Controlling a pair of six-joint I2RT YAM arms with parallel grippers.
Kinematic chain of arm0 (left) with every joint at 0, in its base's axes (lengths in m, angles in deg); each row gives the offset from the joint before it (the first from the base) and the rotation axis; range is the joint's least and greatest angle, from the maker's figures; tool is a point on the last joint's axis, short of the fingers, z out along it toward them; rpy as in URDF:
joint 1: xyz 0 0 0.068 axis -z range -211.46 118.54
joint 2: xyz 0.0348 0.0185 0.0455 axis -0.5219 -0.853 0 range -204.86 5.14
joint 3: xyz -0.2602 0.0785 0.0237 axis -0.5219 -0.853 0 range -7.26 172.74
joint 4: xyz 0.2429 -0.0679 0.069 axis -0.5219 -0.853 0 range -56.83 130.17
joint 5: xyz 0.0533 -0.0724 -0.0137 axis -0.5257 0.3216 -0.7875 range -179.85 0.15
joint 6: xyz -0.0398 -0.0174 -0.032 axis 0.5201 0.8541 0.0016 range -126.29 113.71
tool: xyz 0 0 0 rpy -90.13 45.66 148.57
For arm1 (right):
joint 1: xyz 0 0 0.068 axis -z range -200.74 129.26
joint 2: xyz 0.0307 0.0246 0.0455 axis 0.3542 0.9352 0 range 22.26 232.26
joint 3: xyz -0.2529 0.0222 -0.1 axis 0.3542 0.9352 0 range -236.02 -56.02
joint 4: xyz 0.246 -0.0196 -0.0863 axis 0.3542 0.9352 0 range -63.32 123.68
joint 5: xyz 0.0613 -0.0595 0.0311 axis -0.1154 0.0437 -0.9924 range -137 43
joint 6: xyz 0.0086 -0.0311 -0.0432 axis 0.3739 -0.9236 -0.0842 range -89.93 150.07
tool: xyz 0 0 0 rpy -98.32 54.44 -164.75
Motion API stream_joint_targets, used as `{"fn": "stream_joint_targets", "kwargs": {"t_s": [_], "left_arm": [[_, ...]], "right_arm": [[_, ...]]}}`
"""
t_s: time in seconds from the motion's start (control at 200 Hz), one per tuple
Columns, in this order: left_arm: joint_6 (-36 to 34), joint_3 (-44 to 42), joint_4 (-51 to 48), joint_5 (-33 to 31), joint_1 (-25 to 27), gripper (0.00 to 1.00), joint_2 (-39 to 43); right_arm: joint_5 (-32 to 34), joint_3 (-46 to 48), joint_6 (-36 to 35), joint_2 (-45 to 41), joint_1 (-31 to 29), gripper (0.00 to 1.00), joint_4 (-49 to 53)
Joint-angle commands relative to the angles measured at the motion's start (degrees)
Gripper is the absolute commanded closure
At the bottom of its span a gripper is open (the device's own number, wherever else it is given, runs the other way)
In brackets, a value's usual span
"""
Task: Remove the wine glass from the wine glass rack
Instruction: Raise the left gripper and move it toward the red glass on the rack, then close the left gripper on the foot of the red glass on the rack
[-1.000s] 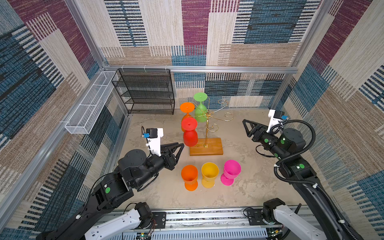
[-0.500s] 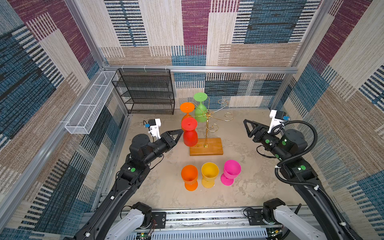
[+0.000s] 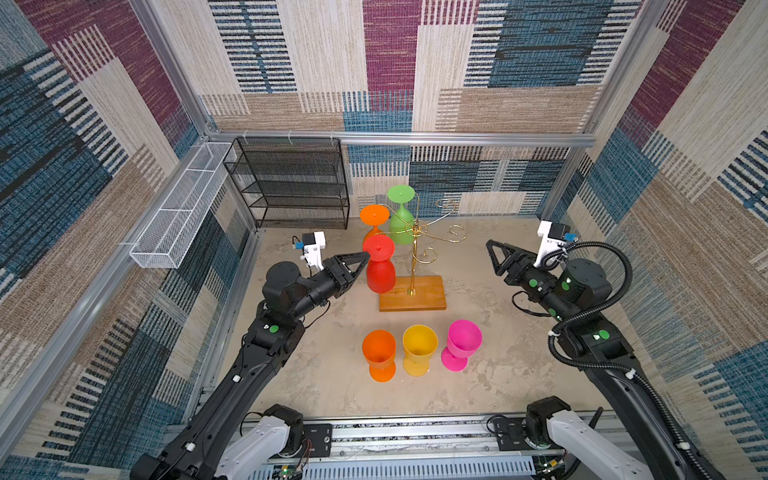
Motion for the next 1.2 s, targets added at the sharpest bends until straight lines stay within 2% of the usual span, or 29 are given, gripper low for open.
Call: {"fn": "stream_joint_targets", "kwargs": {"t_s": [0.0, 1.197], "left_arm": [[-0.96, 0.12, 1.21, 1.18, -0.34, 0.68, 0.59], [-1.79, 2.36, 3.08, 2.74, -0.88, 0.71, -6.85]], "right_arm": [[0.57, -0.09, -0.77, -0.16, -0.12, 0.33, -1.61], [0.38, 0.17, -0.94, 0.46, 0.03, 0.33, -2.23]]}}
